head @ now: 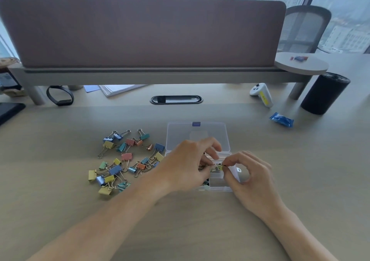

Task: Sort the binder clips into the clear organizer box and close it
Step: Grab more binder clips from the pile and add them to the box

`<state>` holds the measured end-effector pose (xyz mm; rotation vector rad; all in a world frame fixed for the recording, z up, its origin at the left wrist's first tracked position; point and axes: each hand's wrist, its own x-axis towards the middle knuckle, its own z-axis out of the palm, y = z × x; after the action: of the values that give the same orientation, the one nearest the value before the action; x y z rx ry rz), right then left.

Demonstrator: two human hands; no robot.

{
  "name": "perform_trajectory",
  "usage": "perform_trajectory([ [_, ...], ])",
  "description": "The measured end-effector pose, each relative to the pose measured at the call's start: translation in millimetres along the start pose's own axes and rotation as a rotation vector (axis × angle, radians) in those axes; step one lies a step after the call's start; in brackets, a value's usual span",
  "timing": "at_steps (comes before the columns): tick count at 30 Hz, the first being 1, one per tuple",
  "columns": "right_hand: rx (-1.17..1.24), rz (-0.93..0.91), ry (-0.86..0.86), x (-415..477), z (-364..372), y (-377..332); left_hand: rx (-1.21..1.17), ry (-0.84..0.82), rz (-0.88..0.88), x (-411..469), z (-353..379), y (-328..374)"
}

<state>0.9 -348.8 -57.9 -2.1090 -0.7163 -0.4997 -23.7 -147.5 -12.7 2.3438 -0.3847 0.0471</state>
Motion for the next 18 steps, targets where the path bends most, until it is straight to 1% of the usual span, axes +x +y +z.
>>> perform_trajectory([
  [8, 0.004, 0.003, 0.015, 0.4, -2.1, -4.8, -0.029, -0.015, -0.009, 0.0, -1.5, -2.4],
  [14, -0.035, -0.028, -0.076, 2.3, -0.5, -4.5, -0.086, 0.02, 0.0, -1.1, -3.5, -3.6],
  [18, -0.056, 0.015, -0.086, 6.4, 0.9, -6.1, -0.05, 0.053, 0.003, -1.6, -4.5, -5.9],
])
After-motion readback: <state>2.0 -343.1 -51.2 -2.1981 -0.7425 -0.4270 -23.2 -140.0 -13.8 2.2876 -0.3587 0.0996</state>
